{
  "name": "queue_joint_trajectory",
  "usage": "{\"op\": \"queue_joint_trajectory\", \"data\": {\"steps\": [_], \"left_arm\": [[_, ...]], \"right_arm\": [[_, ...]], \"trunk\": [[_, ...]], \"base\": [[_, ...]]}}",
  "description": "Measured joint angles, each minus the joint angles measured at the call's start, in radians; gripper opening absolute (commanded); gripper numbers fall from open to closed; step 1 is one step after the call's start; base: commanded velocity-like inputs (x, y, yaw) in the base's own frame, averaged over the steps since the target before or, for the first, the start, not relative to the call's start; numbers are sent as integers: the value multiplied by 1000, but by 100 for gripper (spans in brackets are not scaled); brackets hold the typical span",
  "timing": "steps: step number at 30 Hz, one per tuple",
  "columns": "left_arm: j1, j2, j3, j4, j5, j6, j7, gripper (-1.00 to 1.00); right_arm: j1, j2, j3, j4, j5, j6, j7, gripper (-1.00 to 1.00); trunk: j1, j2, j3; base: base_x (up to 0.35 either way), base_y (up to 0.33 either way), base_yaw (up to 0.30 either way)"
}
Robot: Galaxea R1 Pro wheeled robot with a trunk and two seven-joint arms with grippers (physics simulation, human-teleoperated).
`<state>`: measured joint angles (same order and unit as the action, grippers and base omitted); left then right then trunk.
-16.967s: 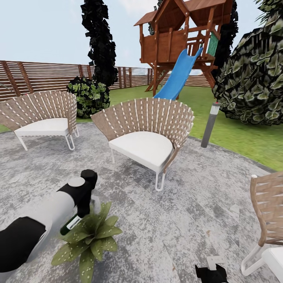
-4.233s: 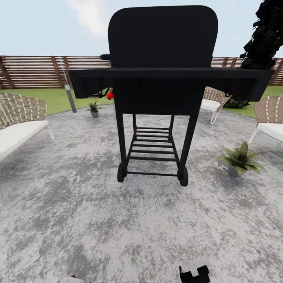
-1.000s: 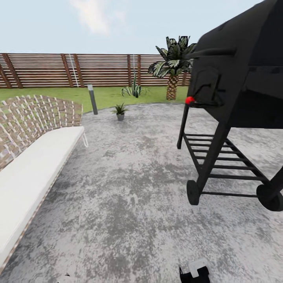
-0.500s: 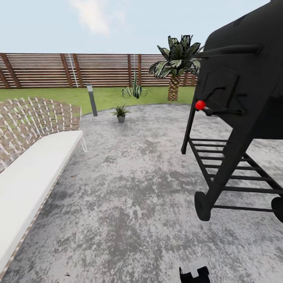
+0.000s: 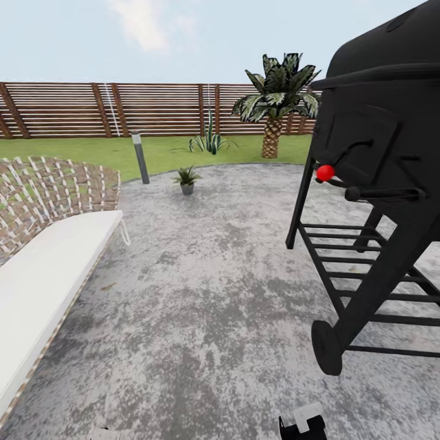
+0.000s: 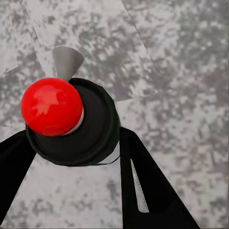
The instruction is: Pick up the pesticide atomizer in the garden and spray insectifuge to fully cover both potted plants in the garden.
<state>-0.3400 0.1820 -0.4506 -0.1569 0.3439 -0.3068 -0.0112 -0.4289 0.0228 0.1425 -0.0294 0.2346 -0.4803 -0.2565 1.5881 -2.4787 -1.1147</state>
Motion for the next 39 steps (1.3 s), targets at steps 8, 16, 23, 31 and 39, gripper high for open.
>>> {"op": "queue_joint_trajectory", "data": {"steps": [8, 16, 23, 31, 39], "left_arm": [[0, 0, 0, 0, 0, 0, 0, -100], [0, 0, 0, 0, 0, 0, 0, -100], [0, 0, 0, -1, 0, 0, 0, -100], [0, 0, 0, -1, 0, 0, 0, -100], [0, 0, 0, -1, 0, 0, 0, -100]], "right_arm": [[1, 0, 0, 0, 0, 0, 0, 100], [3, 0, 0, -1, 0, 0, 0, 100], [6, 0, 0, -1, 0, 0, 0, 100], [6, 0, 0, -1, 0, 0, 0, 100], [6, 0, 0, -1, 0, 0, 0, 100]], "trunk": [[0, 0, 0], [0, 0, 0], [0, 0, 0], [0, 0, 0], [0, 0, 0]], "base": [[337, 0, 0], [336, 23, 0], [297, 199, 0], [272, 214, 0], [330, 107, 0]]}}
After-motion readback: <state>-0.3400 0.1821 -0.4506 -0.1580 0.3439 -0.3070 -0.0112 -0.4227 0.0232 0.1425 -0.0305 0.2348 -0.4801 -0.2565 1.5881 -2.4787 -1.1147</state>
